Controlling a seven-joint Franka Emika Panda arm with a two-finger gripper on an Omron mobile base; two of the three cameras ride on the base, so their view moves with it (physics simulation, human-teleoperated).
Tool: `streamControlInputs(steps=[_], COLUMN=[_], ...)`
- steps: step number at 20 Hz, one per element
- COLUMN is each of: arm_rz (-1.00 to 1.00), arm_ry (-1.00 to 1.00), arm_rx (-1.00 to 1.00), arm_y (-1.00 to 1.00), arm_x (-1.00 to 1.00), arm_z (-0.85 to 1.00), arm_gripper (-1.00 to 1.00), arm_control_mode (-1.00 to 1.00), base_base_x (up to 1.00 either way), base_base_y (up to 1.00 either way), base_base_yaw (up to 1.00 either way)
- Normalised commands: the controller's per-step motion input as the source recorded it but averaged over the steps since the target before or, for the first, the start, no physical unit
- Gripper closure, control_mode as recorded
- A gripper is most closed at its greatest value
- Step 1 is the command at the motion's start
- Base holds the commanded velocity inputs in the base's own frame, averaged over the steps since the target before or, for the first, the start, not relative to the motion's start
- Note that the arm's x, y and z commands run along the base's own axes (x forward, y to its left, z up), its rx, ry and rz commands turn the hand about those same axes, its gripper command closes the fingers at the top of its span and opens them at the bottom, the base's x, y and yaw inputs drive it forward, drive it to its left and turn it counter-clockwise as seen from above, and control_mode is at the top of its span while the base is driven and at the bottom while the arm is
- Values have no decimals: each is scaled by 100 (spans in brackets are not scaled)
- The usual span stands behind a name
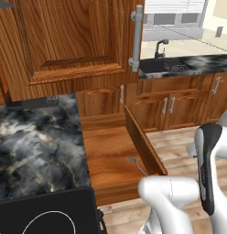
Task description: Organize the utensils by type. Pick up the wooden spoons from the counter and place them in the open cabinet. Then pick up the metallic utensils from the counter and place them in the open drawer.
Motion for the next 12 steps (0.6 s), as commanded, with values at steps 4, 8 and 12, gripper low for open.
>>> streamControlInputs(steps=[4, 8, 12], arm_rz=[0, 0, 0], arm_ry=[0, 0, 0], arm_rx=[0, 0, 0], arm_y=[0, 0, 0], arm_x=[0, 0, 0], arm_z=[0, 0, 0], arm_gripper=[-100, -100, -100], arm_control_mode=[100, 100, 100], base_base_x=[-29, -7, 4], base_base_y=[-49, -61, -71], base_base_yaw=[-41, -36, -39])
